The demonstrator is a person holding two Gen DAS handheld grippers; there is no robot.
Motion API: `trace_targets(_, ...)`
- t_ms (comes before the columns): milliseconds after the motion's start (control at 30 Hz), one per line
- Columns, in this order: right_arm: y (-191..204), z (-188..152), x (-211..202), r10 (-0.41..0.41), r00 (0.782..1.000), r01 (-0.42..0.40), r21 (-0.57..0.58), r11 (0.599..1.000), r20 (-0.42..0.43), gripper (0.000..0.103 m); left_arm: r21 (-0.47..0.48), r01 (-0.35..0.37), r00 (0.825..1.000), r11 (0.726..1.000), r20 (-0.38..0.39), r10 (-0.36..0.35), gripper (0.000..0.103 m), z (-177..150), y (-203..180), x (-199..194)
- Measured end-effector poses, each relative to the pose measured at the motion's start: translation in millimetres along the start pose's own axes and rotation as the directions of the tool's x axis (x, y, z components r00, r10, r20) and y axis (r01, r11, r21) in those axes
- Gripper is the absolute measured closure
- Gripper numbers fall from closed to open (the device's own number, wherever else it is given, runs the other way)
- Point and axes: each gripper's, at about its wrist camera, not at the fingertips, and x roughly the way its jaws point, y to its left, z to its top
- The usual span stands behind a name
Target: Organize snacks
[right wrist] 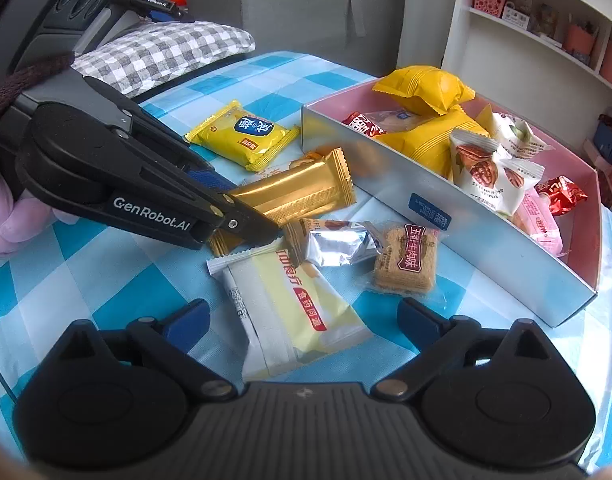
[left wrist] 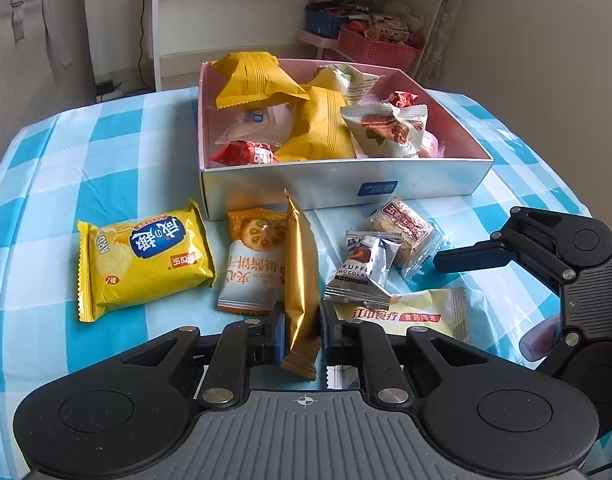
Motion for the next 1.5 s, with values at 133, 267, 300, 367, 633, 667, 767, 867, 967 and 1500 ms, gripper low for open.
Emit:
trace_targets(133, 0.7, 1.9, 1.5, 0.002, 1.000, -0.002, 0.002, 1.000, 0.004, 0.025, -0.048, 0.019, 1.000, 0.999, -0.023, -0.020, 0.095, -2.6, 8.7, -4.6)
trace_targets(267, 3.4, 3.0, -0.6, 0.017, 1.000, -0.017, 0.004, 1.000, 0.002, 0.045, -0.068, 0.030, 0.999, 0.997, -0.041, -0.033, 0.095, -9.8, 14.7, -12.0)
trace_targets(300, 4.4, 2.4, -1.4, 0.020, 1.000, -0.020, -0.001, 1.000, 0.000, 0.047, -0.070, 0.033, 0.998, 0.997, -0.046, -0.037, 0.095, -12.1, 15.9, -14.3)
trace_targets(367, 6.1, 2.3, -2.6, 0.023, 1.000, -0.023, -0.007, 1.000, -0.006, 0.053, -0.080, 0.041, 0.997, 0.996, -0.060, -0.046, 0.095, -16.5, 18.8, -19.3)
trace_targets(633, 15.4, 0.7, -5.5, 0.034, 0.998, -0.034, 0.001, 0.999, -0.051, 0.051, -0.072, 0.027, 0.996, 0.997, -0.082, -0.033, 0.091, -36.6, 28.3, -40.4)
trace_targets(667, 15.3, 0.7, -5.1, 0.036, 0.998, -0.036, 0.010, 0.999, -0.061, 0.044, -0.058, 0.018, 0.997, 0.998, -0.073, -0.022, 0.090, -39.0, 28.4, -42.9)
trace_targets(767, 16.0, -0.5, -1.4, 0.040, 0.996, -0.038, 0.027, 0.999, -0.082, 0.023, -0.008, -0.006, 0.999, 1.000, -0.047, 0.005, 0.081, -44.9, 26.2, -46.5)
trace_targets(867, 20.0, -2.5, 1.8, 0.021, 0.996, -0.019, 0.022, 1.000, -0.087, 0.007, 0.036, -0.031, 0.999, 0.999, -0.007, 0.031, 0.041, -49.1, 22.5, -47.4)
trace_targets(967, 20.6, -4.0, 4.8, 0.023, 0.996, -0.020, 0.030, 0.999, -0.084, 0.000, 0.092, -0.074, 0.997, 0.993, 0.023, 0.072, 0.027, -51.3, 17.9, -44.5)
trace_targets(1500, 22.6, 3.6, 3.2, 0.014, 0.995, -0.010, 0.043, 0.999, -0.103, 0.012, 0.135, -0.128, 0.992, 0.983, 0.017, 0.127, 0.043, -39.6, 7.1, -26.7)
